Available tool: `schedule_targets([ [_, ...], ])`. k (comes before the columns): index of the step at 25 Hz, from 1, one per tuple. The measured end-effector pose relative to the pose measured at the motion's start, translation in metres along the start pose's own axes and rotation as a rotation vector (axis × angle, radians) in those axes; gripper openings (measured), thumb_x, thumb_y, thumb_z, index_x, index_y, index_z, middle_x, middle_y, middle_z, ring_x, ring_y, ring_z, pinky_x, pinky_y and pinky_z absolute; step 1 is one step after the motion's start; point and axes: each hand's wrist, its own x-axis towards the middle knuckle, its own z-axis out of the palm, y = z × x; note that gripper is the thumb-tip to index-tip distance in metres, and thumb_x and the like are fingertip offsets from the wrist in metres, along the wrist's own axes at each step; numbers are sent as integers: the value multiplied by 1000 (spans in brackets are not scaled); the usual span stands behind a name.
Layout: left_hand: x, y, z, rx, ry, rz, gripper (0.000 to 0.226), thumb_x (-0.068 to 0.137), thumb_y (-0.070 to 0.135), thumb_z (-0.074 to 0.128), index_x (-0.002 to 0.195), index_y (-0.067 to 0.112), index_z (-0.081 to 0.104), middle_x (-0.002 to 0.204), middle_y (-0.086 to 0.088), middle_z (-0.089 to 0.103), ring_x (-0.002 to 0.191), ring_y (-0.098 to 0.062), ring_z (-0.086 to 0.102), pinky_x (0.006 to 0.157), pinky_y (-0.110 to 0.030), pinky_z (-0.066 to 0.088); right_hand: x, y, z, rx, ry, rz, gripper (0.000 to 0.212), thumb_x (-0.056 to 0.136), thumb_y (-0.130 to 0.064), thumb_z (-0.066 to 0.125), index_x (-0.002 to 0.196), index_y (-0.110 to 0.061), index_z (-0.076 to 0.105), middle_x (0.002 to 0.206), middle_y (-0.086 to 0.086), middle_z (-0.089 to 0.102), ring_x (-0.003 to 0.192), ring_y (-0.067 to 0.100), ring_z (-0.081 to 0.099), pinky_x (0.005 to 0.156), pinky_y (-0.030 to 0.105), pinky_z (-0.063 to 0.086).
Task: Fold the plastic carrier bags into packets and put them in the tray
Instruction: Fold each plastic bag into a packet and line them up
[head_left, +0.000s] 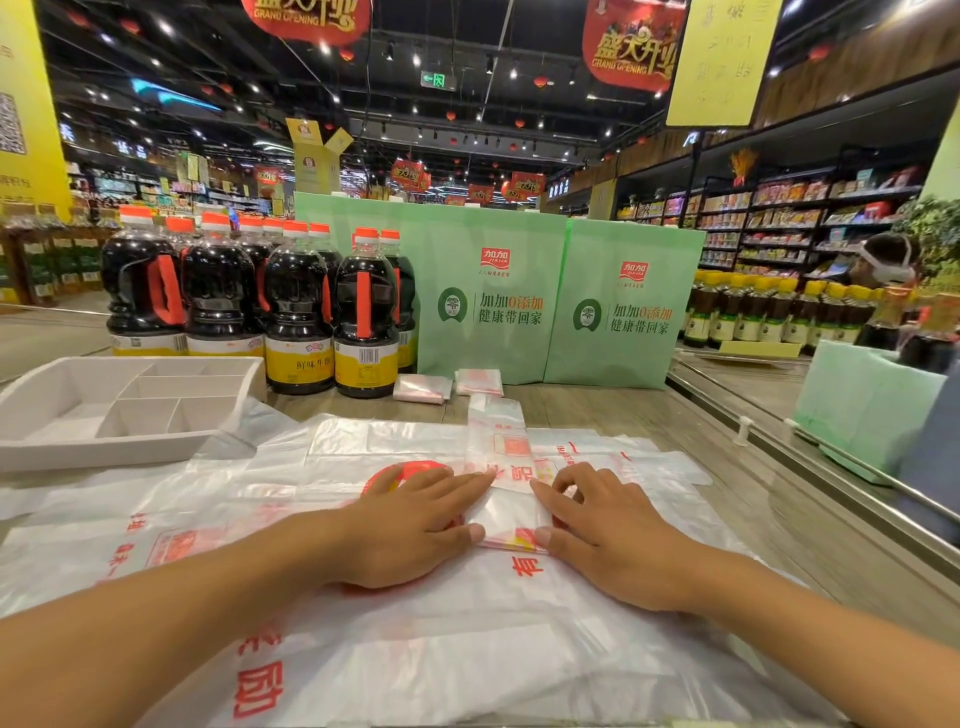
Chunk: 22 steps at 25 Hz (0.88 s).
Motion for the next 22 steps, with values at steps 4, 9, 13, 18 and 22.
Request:
schedule_targets([
  [4, 4, -1, 1, 11, -70, -30, 61, 104, 63, 12, 159, 46, -10, 166, 25, -10, 155, -6, -12, 124, -46, -12, -1, 6, 5, 34, -86, 13, 89, 83, -84, 2, 161, -40, 5, 166, -16, 5, 153, 13, 4, 124, 42, 10],
  [9, 7, -2, -4, -21, -153, -55, 63, 105, 63, 15, 158, 45, -12, 166, 23, -17, 154, -7, -18, 121, -56, -16, 0, 8, 3, 56, -156, 21, 86, 86, -83, 5, 161, -42, -2, 169, -19, -7, 156, 11, -7, 127, 42, 2],
  [13, 10, -5, -8, -22, -194, -85, 66, 102, 68, 20, 157, 49, -11, 165, 24, -18, 154, -9, -18, 120, -60, -15, 1, 11, -1, 70, -209, 30, 83, 87, -85, 9, 159, -47, -6, 167, -22, -11, 156, 11, -13, 127, 47, -2],
  [18, 10, -16, -12, -128, -147, -68, 74, 96, 75, 36, 159, 50, 7, 165, 29, -6, 155, -5, -10, 120, -62, -13, 3, 15, 1, 70, -168, -5, 82, 90, -84, 14, 161, -44, 0, 169, -20, -6, 156, 10, -9, 127, 44, 0],
  [22, 8, -21, -9, -133, -2, -12, 76, 90, 77, 44, 157, 46, 28, 166, 26, 11, 154, -4, 6, 123, -59, -4, -3, 13, -3, 144, -10, -113, 73, 98, -70, 35, 160, -33, 28, 167, -21, 11, 152, 3, 14, 124, 28, 16],
])
